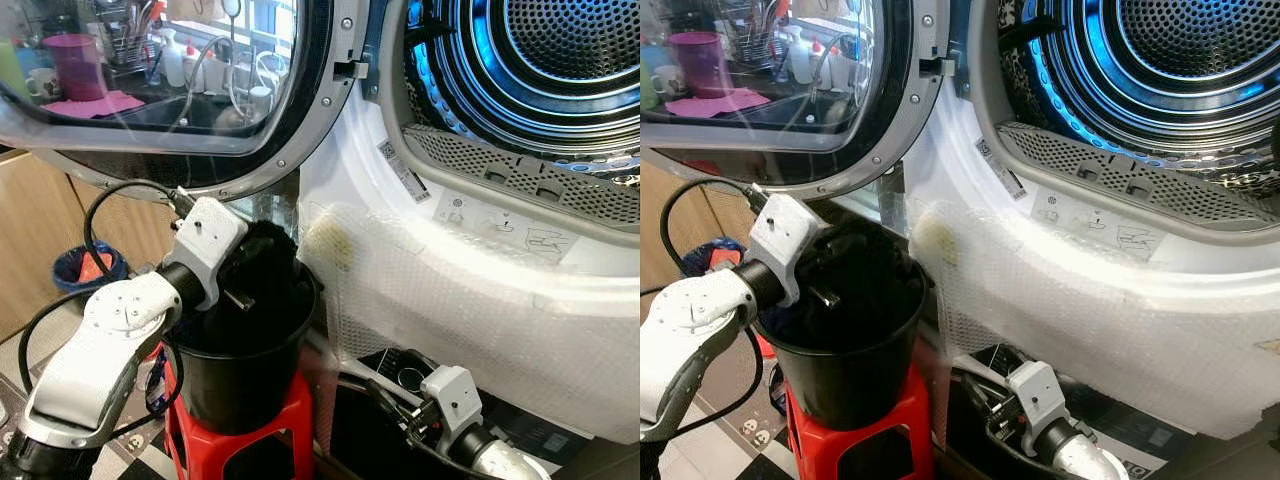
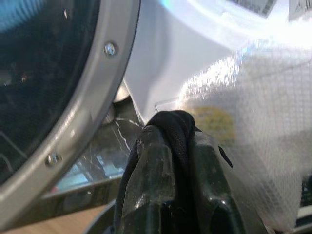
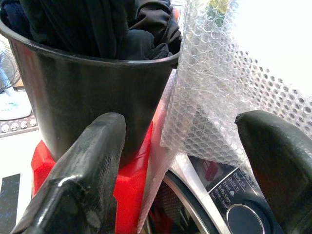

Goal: Clothes washing

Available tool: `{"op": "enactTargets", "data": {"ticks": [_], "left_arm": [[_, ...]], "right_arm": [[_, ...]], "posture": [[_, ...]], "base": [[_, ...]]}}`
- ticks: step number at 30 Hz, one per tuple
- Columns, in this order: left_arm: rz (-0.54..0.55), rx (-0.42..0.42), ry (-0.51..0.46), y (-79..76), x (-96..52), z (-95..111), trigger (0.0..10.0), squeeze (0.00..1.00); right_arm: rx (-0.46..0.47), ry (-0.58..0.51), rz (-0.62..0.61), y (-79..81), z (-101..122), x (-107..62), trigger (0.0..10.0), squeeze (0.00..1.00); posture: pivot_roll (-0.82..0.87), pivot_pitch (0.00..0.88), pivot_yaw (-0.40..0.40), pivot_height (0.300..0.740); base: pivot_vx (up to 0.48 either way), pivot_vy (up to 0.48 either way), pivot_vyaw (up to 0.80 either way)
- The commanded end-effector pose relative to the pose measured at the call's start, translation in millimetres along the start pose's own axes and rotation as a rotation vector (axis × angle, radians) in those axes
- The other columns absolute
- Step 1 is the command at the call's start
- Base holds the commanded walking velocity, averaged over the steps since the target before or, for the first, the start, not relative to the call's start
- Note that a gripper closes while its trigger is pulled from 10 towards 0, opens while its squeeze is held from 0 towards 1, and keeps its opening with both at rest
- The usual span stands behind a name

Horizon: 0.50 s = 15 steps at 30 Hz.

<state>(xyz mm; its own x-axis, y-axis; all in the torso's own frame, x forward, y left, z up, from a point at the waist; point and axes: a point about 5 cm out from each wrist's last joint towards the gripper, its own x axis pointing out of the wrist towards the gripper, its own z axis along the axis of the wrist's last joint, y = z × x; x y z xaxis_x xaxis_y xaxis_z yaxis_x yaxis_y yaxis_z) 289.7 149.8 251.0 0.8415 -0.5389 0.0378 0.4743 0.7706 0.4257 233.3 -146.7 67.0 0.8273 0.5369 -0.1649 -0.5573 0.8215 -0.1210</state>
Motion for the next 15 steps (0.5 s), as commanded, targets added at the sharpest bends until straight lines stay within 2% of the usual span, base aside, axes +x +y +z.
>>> {"op": "enactTargets", "data": {"ticks": [1,5,8,9,11,12,13,15], "left_arm": [[0.003,0.069,-0.133,6.5,2.9,28.6,10.0,0.00],[-0.014,0.100,-0.215,13.2,11.5,50.2,10.0,0.00],[-0.027,0.084,-0.241,12.5,16.6,55.0,10.0,0.00],[-0.056,0.061,-0.248,5.4,20.5,55.2,10.0,0.00],[-0.066,0.055,-0.250,2.3,21.8,54.9,10.0,0.00],[-0.095,0.041,-0.249,-7.2,24.9,52.2,10.0,0.00],[-0.102,0.037,-0.247,-10.1,25.9,51.2,10.0,0.00],[-0.159,-0.018,-0.250,-23.1,30.0,49.6,10.0,0.00]], "right_arm": [[-0.019,-0.010,-0.003,-0.7,2.0,0.8,10.0,0.00],[-0.021,-0.021,-0.002,-1.8,5.1,5.3,10.0,0.00],[-0.022,-0.028,0.000,-1.8,6.3,6.9,10.0,0.00],[-0.020,-0.033,-0.002,-2.2,6.7,6.5,10.0,0.00],[-0.018,-0.036,-0.003,-2.5,7.0,6.2,10.0,0.00],[-0.016,-0.041,-0.007,-2.7,7.5,5.8,10.0,0.00],[-0.015,-0.043,-0.009,-2.7,7.9,5.6,10.0,0.00],[-0.001,-0.064,-0.008,-1.7,11.0,5.9,10.0,0.00]], "posture": [[0.09,0.028,-0.052,0.740],[0.09,0.022,-0.054,0.740],[0.09,0.017,-0.049,0.740],[0.08,0.013,-0.046,0.740],[0.08,0.013,-0.046,0.740],[0.08,0.009,-0.041,0.740],[0.08,0.009,-0.041,0.740],[0.07,0.008,-0.038,0.740]], "base": [[0.000,0.000,0.00],[0.000,0.000,0.00],[0.000,0.000,0.00],[0.000,0.000,0.00],[0.000,0.000,0.00],[0.000,0.000,0.00],[0.000,0.000,0.00],[0.000,0.000,0.00]]}}
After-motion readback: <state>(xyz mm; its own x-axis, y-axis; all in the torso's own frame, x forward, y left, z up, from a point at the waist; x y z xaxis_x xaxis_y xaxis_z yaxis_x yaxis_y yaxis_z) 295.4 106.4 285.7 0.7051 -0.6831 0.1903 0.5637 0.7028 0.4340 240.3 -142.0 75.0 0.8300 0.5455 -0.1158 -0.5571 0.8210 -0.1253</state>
